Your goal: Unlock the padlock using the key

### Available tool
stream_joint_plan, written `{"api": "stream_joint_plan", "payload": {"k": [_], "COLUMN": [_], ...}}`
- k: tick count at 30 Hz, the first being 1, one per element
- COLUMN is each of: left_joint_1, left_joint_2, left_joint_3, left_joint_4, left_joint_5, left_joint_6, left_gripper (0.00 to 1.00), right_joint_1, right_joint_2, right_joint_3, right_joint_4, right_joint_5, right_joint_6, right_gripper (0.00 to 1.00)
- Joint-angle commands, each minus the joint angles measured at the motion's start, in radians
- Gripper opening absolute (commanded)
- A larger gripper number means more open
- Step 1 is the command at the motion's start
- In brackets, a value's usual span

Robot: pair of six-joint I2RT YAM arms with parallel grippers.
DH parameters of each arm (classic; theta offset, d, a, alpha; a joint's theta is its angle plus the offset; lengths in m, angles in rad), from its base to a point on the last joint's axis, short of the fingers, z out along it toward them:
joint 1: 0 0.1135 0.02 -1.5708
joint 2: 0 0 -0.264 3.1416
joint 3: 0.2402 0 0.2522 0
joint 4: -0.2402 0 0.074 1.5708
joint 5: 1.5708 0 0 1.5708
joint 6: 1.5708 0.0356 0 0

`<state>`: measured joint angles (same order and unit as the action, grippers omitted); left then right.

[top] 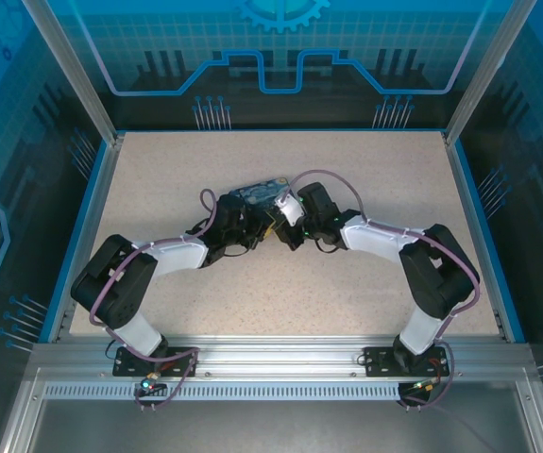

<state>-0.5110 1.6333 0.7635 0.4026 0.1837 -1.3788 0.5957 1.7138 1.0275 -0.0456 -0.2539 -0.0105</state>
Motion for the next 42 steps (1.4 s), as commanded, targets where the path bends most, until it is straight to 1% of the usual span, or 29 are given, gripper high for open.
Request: {"api": "stream_joint_plan", "payload": {"k": [1,4,10,12,16,18,21,26,30,34,39,41,42], "left_joint_1": [0.002,0.002,0.003,0.002,0.003,0.003,0.004,0.004,0.004,0.004,0.011,0.011,0.011], "left_joint_2": [0.000,0.001,-0.001,-0.001,0.000,0.000,0.002,0.002,0.005,0.009,0.028,0.040,0.047], "left_joint_3": [0.017,0.017,0.018,0.017,0.021,0.023,0.026,0.026,0.029,0.038,0.065,0.069,0.073], "left_joint_4": [-0.001,-0.002,-0.010,-0.013,-0.026,-0.028,-0.032,-0.035,-0.036,-0.055,-0.145,-0.157,-0.161], "left_joint_5": [-0.004,-0.006,-0.011,-0.013,-0.017,-0.017,-0.017,-0.018,-0.017,-0.014,0.000,0.006,0.009], "left_joint_6": [0.009,0.008,0.010,0.010,0.012,0.014,0.015,0.016,0.017,0.022,0.044,0.041,0.039], "left_gripper": [0.00,0.00,0.00,0.00,0.00,0.00,0.00,0.00,0.00,0.00,0.00,0.00,0.04], "right_joint_1": [-0.036,-0.047,-0.056,-0.056,-0.060,-0.070,-0.094,-0.150,-0.163,-0.163,-0.154,-0.140,-0.132], "right_joint_2": [-0.009,0.005,0.017,0.020,0.010,-0.008,-0.041,-0.121,-0.156,-0.158,-0.162,-0.171,-0.175], "right_joint_3": [0.055,0.063,0.064,0.063,0.048,0.031,0.002,-0.067,-0.088,-0.108,-0.139,-0.142,-0.164], "right_joint_4": [-0.005,-0.016,-0.017,-0.020,-0.018,-0.006,0.018,0.082,0.086,0.110,0.163,0.180,0.183], "right_joint_5": [-0.172,-0.205,-0.223,-0.223,-0.215,-0.214,-0.220,-0.240,-0.226,-0.223,-0.205,-0.192,-0.186], "right_joint_6": [0.066,0.071,0.080,0.081,0.079,0.087,0.110,0.180,0.207,0.248,0.350,0.373,0.381], "right_gripper": [0.00,0.00,0.01,0.06,0.29,0.38,0.41,0.49,0.54,0.56,0.56,0.56,0.57]}}
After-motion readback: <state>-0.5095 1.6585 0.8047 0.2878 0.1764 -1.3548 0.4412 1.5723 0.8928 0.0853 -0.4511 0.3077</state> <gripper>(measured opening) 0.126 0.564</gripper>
